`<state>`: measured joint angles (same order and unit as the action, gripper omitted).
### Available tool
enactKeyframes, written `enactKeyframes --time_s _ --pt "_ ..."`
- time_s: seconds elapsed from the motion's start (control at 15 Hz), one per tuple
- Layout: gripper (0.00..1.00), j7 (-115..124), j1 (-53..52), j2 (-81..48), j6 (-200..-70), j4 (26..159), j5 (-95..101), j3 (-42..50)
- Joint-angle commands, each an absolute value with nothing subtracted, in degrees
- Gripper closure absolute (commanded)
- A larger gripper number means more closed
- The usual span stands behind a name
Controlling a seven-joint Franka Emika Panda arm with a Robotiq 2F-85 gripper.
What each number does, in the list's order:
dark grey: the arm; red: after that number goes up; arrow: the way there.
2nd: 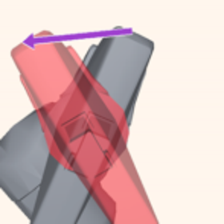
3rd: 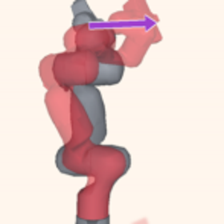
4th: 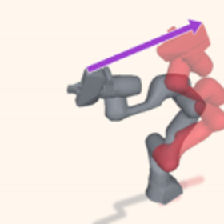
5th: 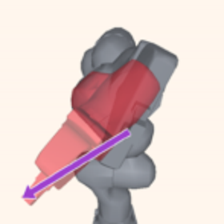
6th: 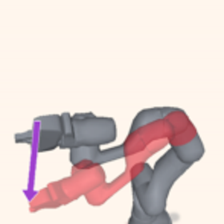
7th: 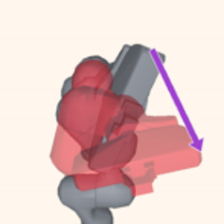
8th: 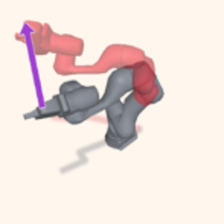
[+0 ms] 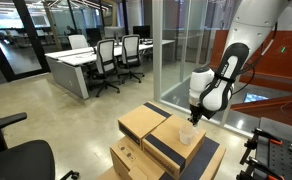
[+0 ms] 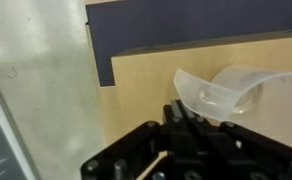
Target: Twist the water jug around
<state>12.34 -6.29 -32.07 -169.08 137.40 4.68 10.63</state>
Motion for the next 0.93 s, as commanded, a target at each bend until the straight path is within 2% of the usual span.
enactKeyframes --time_s 0.0,0.87 --pt "0.93 13.6 -7.5 -32.6 -169.1 137.2 3.2 11.3" --pt "0.93 16.3 -8.6 -33.1 -166.2 136.8 1.9 10.9"
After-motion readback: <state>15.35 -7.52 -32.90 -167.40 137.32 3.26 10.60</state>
